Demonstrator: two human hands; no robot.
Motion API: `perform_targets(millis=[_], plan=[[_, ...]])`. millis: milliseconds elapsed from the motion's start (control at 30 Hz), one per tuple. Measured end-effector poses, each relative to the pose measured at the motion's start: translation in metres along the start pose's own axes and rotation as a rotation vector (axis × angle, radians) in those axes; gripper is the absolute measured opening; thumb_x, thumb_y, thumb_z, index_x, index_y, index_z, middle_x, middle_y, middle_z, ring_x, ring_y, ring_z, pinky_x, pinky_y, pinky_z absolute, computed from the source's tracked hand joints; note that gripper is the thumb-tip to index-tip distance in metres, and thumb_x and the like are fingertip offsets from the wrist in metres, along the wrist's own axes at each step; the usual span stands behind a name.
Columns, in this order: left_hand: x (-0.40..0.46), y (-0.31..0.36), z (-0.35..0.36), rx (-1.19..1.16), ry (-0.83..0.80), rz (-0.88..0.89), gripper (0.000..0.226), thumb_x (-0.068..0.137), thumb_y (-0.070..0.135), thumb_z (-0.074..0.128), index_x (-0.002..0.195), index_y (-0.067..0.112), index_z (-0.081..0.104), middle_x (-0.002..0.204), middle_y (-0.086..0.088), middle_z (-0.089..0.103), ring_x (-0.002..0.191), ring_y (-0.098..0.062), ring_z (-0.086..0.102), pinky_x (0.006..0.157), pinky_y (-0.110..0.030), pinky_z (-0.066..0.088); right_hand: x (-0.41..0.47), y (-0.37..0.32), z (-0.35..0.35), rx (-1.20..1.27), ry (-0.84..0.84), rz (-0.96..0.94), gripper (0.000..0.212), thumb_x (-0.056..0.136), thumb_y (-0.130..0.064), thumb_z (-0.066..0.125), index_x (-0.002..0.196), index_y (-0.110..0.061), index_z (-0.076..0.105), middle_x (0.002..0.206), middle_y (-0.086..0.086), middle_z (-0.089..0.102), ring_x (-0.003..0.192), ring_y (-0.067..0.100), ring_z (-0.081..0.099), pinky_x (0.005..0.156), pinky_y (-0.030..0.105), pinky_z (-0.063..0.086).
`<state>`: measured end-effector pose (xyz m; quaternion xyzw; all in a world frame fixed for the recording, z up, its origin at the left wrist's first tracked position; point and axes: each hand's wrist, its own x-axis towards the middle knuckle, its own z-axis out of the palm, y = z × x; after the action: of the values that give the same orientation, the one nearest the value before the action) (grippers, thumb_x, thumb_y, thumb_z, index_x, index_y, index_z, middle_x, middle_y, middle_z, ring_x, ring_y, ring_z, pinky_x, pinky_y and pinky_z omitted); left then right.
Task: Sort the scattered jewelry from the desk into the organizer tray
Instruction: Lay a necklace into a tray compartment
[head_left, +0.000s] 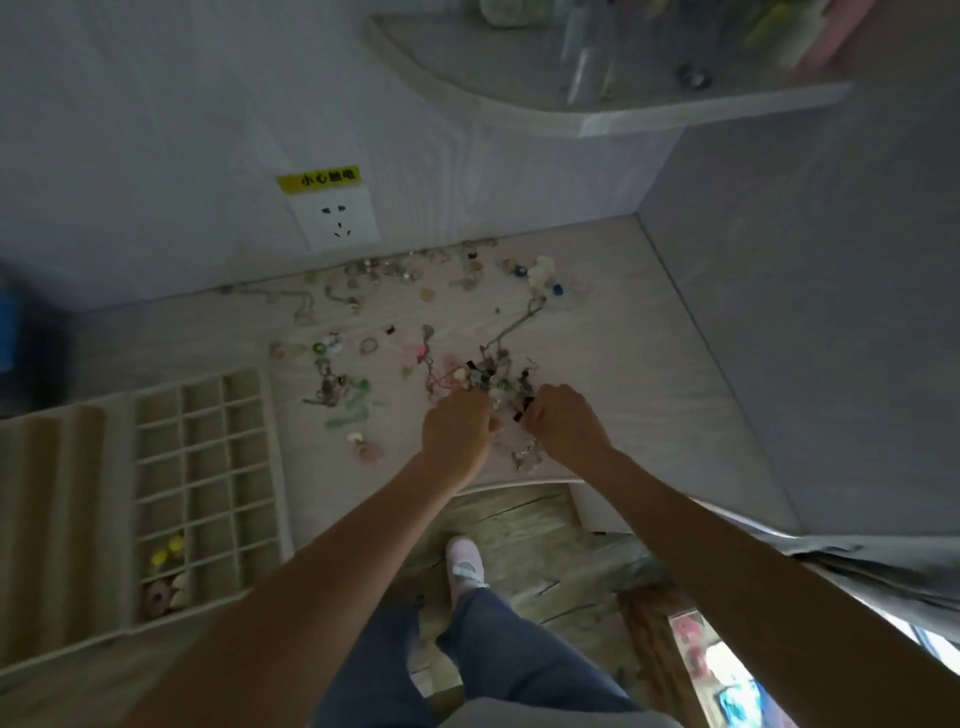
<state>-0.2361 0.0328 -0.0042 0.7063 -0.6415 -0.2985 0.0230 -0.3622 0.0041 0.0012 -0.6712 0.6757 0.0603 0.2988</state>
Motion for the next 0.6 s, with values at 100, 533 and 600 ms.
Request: perform_targets(millis=[100,533,600], plan=[[0.001,-0.003,-0.006,-0.112,0.009,-0.006,0.038,0.092,0.012,0.047,0.057,0.015,0.034,0.056,0.002,0.029,0.046,-0.014,0.030,0.053,-0.031,0.031,0.001,-0.003,-0.007,0.157,-0.016,-0.015,0.008,0.093,-0.012,0.046,0.089,-0.007,0.050,0.103,0.017,0.060,0.088,0.028,0.057,0.067,0.030,0.041],[-0.013,-0.030,-0.085,-0.889,0.121,-0.083,0.006,0.086,0.007,0.060,0.081,0.007,0.055,0.080,-0.007,0.063,0.076,-0.018,0.061,0.077,-0.033,0.049,-0.007,-0.083,-0.057,0.862,-0.166,-0.256,0.017,0.093,-0.009,0.052,0.078,-0.018,0.054,0.074,0.000,0.060,0.062,0.010,0.055,0.063,0.028,0.049],[-0.020,-0.046,-0.099,-1.065,0.154,-0.153,0.009,0.091,0.006,0.054,0.082,0.008,0.052,0.084,-0.010,0.066,0.083,-0.023,0.066,0.083,-0.033,0.052,-0.006,-0.101,-0.057,0.880,-0.198,-0.266,0.016,0.094,-0.010,0.052,0.079,-0.017,0.054,0.075,0.000,0.062,0.060,0.010,0.057,0.057,0.022,0.048]])
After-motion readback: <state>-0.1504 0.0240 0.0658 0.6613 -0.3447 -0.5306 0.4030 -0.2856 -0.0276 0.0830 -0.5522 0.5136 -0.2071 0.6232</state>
